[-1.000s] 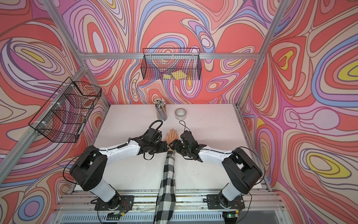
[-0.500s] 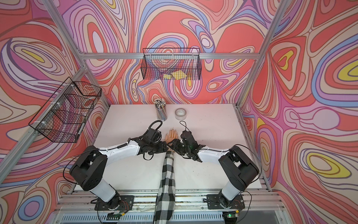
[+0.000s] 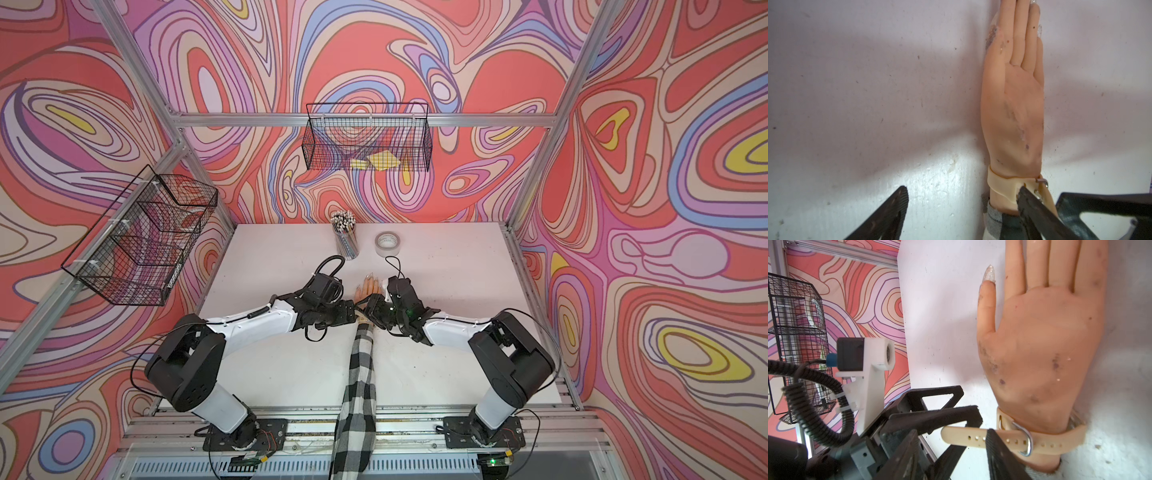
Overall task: Take off the watch
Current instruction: Untie the watch from the hand.
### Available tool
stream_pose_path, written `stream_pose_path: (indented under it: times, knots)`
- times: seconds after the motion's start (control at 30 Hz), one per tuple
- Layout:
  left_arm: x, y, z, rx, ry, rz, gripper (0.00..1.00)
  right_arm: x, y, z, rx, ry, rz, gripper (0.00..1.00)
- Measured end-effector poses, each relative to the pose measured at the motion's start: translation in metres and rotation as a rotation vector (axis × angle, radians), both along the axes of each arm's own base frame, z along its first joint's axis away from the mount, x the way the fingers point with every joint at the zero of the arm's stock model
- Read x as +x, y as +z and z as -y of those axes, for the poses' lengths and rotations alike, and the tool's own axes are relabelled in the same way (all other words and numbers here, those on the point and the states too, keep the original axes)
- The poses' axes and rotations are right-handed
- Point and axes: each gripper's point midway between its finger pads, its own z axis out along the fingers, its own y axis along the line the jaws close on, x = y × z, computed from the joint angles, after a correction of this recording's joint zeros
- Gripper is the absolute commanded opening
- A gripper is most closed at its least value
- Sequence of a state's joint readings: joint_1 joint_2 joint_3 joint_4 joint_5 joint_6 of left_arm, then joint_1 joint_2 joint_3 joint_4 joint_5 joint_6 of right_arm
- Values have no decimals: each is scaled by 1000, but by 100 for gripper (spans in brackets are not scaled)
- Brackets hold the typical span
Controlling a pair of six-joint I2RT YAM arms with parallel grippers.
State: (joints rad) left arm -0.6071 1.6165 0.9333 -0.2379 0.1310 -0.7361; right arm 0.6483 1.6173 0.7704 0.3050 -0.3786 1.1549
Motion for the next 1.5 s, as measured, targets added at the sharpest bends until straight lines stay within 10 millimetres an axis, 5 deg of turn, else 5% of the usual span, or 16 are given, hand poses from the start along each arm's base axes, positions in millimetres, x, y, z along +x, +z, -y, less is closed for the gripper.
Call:
stream_pose_path:
  times: [0.17,0.57,1.5]
  knots:
    - [0,5,6,-21,-22,1,84,-2,1,14,-12,-35,14,67]
    - [2,18,18,-74,-55,3,84,-21,-32,45,11,-114,-37,78]
    - [1,18,19,-75,-59,2,84,-4,-24,26,225,-134,-14,57]
